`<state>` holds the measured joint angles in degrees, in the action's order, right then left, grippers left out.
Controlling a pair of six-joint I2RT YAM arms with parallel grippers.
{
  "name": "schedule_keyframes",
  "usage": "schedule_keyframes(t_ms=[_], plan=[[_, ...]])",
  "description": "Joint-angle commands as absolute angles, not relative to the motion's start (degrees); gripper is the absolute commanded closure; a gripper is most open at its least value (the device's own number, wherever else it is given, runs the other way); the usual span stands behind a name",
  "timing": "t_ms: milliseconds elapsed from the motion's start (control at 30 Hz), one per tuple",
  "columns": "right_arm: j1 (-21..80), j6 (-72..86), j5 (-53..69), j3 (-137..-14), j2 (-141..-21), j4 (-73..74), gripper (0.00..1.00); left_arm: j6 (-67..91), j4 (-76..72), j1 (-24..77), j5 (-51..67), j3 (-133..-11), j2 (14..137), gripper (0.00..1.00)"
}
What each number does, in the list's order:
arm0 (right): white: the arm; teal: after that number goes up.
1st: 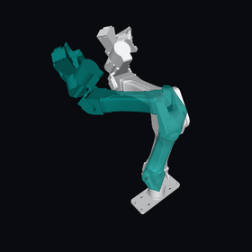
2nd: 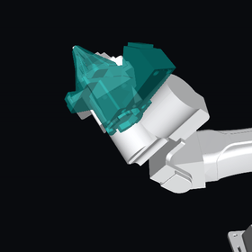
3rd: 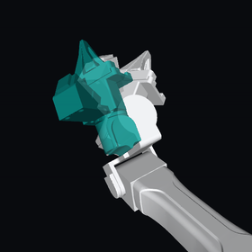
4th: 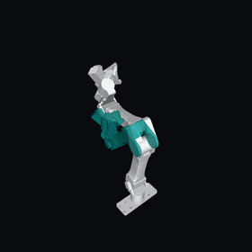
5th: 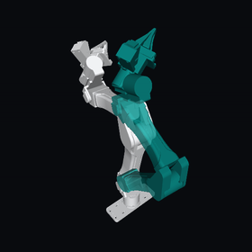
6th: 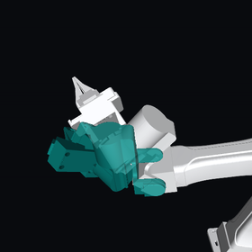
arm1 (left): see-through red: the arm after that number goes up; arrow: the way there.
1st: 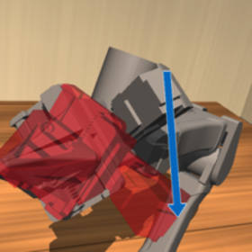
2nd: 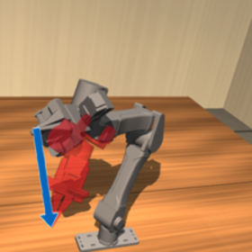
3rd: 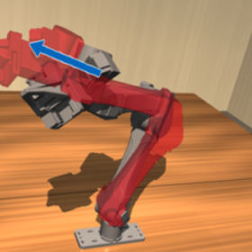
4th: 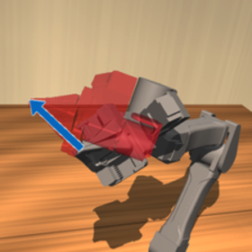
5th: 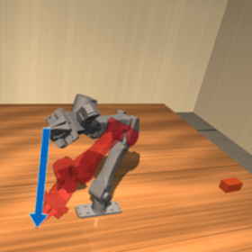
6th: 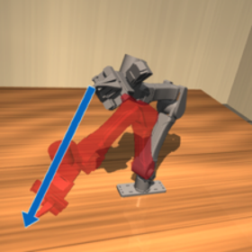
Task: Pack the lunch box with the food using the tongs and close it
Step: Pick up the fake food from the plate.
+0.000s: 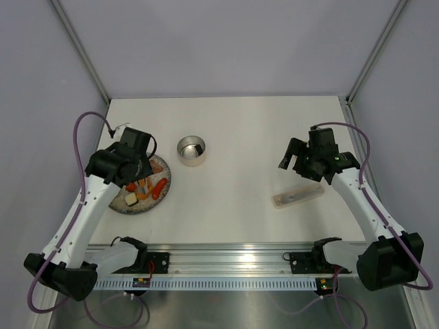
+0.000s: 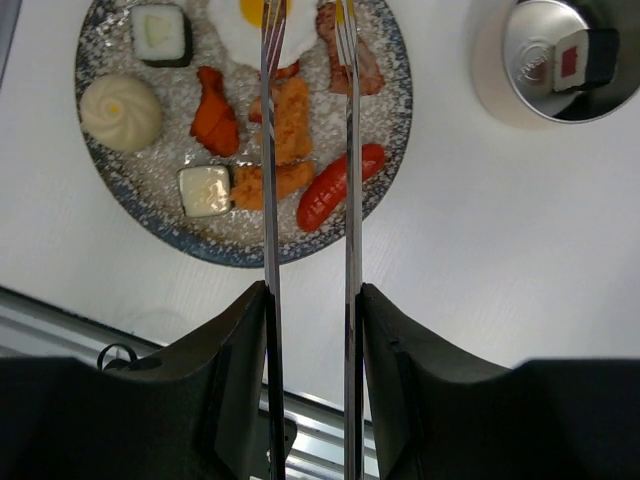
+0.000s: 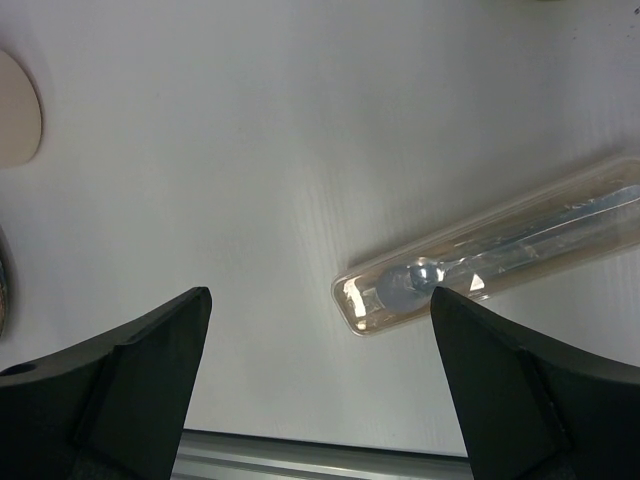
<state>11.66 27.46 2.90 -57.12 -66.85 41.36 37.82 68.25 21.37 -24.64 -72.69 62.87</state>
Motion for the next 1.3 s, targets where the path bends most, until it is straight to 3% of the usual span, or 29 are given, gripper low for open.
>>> schedule_keyframes(t_ms=[0, 500, 1000, 1267], plan=[[11.4, 25.8, 5.1, -58.6, -67.9, 39.7, 0.0, 43.4, 75.3, 20.5, -28.9, -73.2, 60.6, 0.58], [11.5, 25.7, 12.9, -57.7, -71.5, 37.9, 0.0, 53.9, 86.0, 14.5, -32.0, -70.0, 61.1, 0.57], [11.4, 25.5, 12.7, -59.1, -73.3, 38.7, 0.01, 46.2, 78.4, 2.0, -26.2, -63.0, 64.1, 0.57], [11.4, 25.3, 12.9, -60.1, -75.4, 38.5, 0.01, 43.2, 75.9, 1.0, -25.2, -64.1, 65.1, 0.56]])
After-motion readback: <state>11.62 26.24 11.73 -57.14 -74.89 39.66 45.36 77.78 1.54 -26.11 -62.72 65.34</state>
